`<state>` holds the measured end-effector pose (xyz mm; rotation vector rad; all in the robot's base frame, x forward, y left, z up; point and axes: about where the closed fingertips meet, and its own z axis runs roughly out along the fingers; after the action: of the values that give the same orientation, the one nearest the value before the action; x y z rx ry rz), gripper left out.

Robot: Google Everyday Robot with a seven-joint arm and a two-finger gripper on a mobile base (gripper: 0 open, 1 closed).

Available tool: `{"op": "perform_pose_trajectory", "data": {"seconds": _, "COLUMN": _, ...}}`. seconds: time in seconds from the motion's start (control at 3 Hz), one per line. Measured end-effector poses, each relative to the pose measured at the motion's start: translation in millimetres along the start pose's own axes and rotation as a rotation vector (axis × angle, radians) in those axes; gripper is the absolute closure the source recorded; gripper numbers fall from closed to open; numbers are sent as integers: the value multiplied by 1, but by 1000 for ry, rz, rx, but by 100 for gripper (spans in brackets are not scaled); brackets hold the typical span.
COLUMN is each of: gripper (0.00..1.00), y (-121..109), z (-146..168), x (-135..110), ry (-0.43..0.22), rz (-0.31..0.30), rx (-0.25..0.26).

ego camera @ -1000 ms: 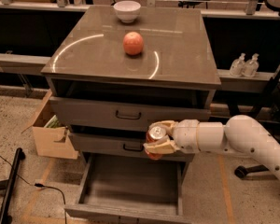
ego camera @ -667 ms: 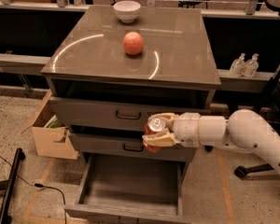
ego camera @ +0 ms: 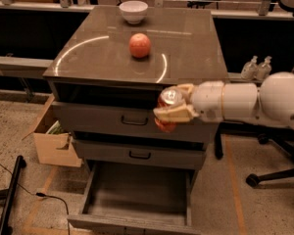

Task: Pick coke can from bottom drawer and place on counter

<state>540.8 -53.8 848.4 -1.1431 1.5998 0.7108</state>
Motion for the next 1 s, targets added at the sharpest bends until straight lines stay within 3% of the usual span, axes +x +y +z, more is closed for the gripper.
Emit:
{"op": "perform_pose_trajectory", "data": {"seconds": 0.67, "gripper": 100, "y": -51, "z": -14, "x": -71, "ry": 32, "rz": -35, "rx": 26}}
{"op": "perform_pose_trajectory", "data": {"seconds": 1.0, "gripper": 100, "y": -86, "z": -19, "x": -93, "ry": 46, "rz": -65, "rx": 49}}
